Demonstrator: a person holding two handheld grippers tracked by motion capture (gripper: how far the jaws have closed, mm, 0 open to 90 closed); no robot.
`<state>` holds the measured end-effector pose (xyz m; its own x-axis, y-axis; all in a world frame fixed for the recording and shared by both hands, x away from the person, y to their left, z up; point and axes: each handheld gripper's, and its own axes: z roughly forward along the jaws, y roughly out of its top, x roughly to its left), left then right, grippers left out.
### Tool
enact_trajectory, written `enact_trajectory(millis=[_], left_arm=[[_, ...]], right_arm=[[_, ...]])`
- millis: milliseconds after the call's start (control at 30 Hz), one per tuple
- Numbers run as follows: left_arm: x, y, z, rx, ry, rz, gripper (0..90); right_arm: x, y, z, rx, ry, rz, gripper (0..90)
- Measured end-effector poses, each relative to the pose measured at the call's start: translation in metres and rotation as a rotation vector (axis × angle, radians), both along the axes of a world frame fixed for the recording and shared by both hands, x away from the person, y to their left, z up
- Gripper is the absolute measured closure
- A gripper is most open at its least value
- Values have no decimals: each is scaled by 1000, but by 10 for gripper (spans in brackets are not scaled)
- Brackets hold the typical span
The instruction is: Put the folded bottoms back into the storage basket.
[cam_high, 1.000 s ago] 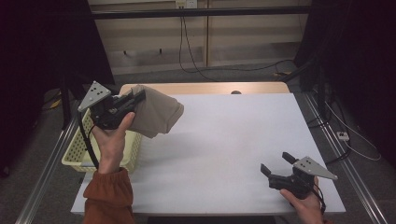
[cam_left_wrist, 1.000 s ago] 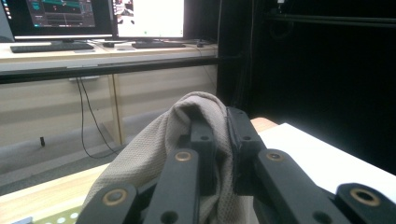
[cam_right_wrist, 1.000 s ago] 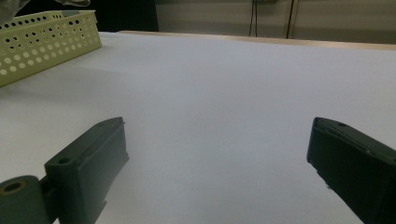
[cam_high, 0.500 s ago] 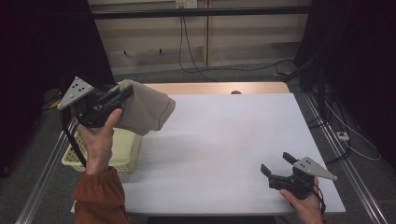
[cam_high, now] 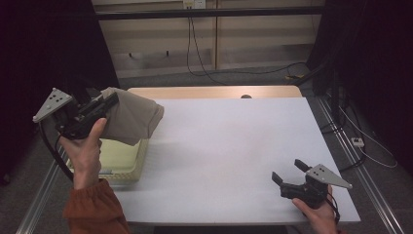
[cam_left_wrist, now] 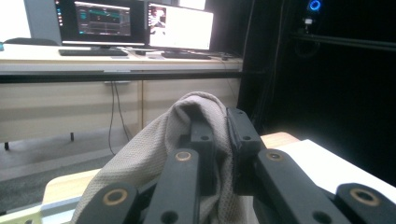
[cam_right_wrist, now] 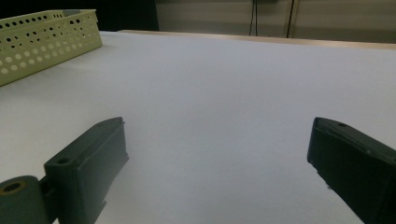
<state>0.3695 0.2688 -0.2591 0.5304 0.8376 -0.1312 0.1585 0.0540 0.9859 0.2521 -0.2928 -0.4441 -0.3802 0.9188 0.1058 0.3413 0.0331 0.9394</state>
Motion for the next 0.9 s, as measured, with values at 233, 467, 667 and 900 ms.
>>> enact_trajectory(millis=[233,467,667,900], left_arm=[[-1,20,-3,-20,9,20,830],[6,36,-13,-32,47,26,830],[15,39,-26,-8,110,53,830],[24,50,-40,-29,154,66,830]], right_arm=[[0,1,0,-4,1,6,42],[0,1,0,-4,0,9,41],[0,1,0,-3,2,9,41],[0,1,0,-4,2,12,41]])
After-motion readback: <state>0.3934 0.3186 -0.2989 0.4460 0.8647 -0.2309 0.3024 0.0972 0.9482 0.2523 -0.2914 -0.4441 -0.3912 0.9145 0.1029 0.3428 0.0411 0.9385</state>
